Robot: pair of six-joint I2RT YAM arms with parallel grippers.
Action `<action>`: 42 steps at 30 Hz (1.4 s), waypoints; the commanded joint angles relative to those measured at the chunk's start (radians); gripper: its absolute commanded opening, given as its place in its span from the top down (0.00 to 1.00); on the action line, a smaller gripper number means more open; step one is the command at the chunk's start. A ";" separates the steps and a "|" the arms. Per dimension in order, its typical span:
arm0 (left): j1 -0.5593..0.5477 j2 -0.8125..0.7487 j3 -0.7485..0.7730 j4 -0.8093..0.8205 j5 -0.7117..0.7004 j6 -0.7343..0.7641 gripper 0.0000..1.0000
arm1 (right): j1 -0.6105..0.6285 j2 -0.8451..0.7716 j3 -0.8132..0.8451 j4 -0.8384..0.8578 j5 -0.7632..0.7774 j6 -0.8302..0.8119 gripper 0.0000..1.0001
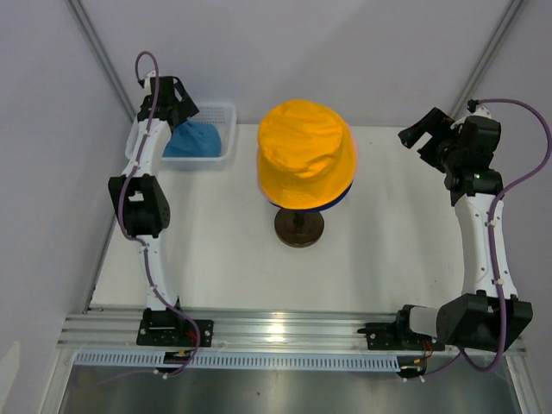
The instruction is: Stack the hats
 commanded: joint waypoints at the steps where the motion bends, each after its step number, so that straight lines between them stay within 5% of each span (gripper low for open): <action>1: 0.013 0.079 0.133 -0.028 -0.019 -0.022 0.07 | -0.006 0.040 0.010 0.102 0.030 -0.008 0.01; 9: 0.013 0.176 0.136 0.034 -0.034 -0.059 0.15 | -0.007 0.152 0.057 0.125 -0.024 0.000 0.00; 12: 0.013 0.199 0.155 0.045 -0.031 -0.071 0.35 | -0.007 0.159 0.059 0.139 -0.036 0.012 0.01; 16: 0.018 0.197 0.193 0.025 -0.017 -0.071 0.99 | -0.007 0.145 0.062 0.157 -0.068 0.027 0.01; 21: 0.016 0.044 0.157 0.009 0.036 0.007 0.99 | -0.007 0.111 0.060 0.191 -0.154 0.062 0.01; 27: 0.018 -0.237 0.153 -0.014 0.358 0.024 0.99 | -0.006 0.041 0.047 0.298 -0.291 0.142 0.01; 42: -0.035 -0.666 0.078 0.242 1.009 -0.298 0.99 | 0.042 -0.165 0.053 0.576 -0.409 0.455 0.01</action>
